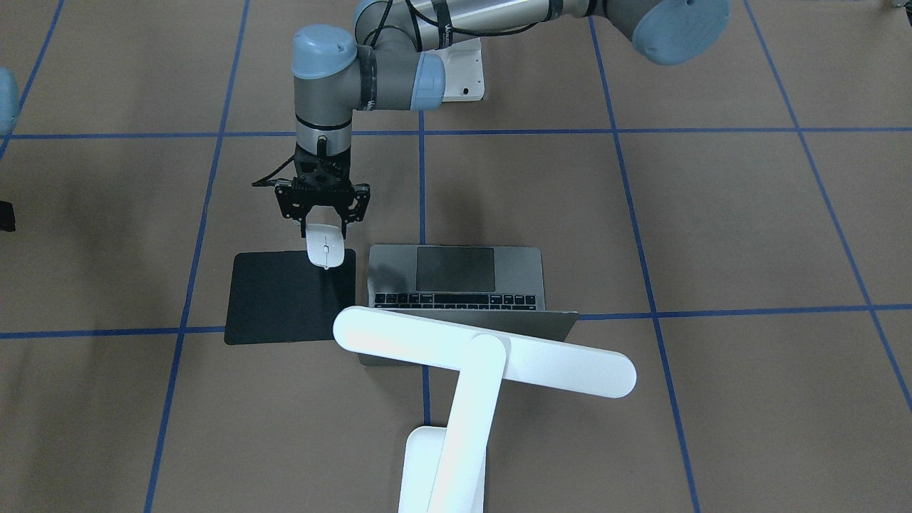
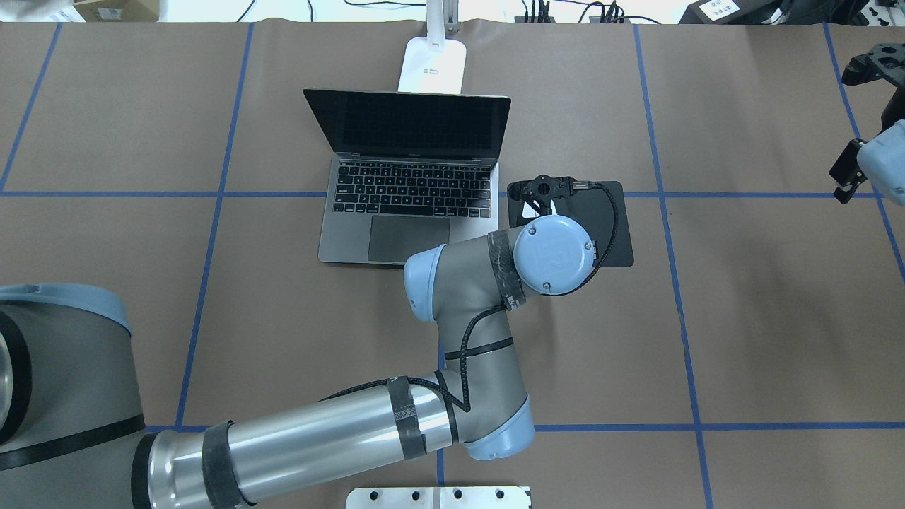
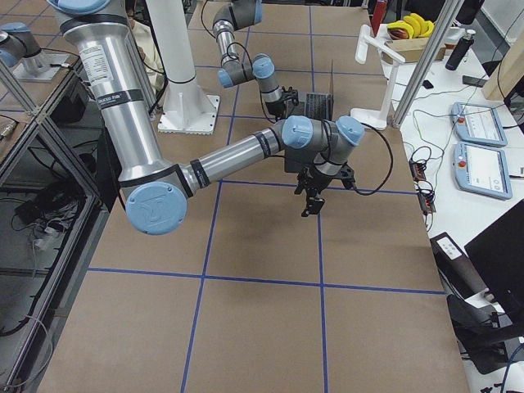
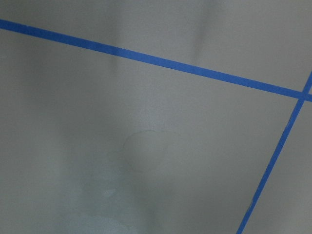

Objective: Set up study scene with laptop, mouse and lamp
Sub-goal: 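Carry the white mouse with the left gripper onto the mouse pad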

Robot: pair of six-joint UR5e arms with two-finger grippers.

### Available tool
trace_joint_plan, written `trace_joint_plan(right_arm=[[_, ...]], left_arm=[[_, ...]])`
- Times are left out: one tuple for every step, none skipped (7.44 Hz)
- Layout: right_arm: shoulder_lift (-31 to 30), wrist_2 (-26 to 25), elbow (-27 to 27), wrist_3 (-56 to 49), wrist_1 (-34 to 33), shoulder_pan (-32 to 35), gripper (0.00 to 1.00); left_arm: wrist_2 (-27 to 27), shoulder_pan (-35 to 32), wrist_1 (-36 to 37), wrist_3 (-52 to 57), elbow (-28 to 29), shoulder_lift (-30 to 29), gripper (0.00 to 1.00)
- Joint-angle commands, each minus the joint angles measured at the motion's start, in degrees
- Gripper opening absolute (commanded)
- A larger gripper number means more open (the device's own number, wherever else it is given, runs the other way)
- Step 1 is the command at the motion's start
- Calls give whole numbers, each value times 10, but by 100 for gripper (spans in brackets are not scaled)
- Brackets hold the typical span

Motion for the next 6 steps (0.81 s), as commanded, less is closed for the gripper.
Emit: trace_joint_plan(right_arm=[[0,3,2,1,1,3,100],[-1,8,2,0,1,4,100],[-1,7,1,0,1,4,100],[0,9,1,0,1,6,100],[1,9,2,0,1,8,100],[2,7,1,0,2,11,100]], left_arm=[[58,9,-32,-3,48,-15,0],[86,14,-39,-2,58,-16,0],[88,13,-39,1,56,-15,15],[88,14,-39,2,55,-16,85],[85,13,-38,3,48,-16,99],[80,13,-31,12,8,-9,99]])
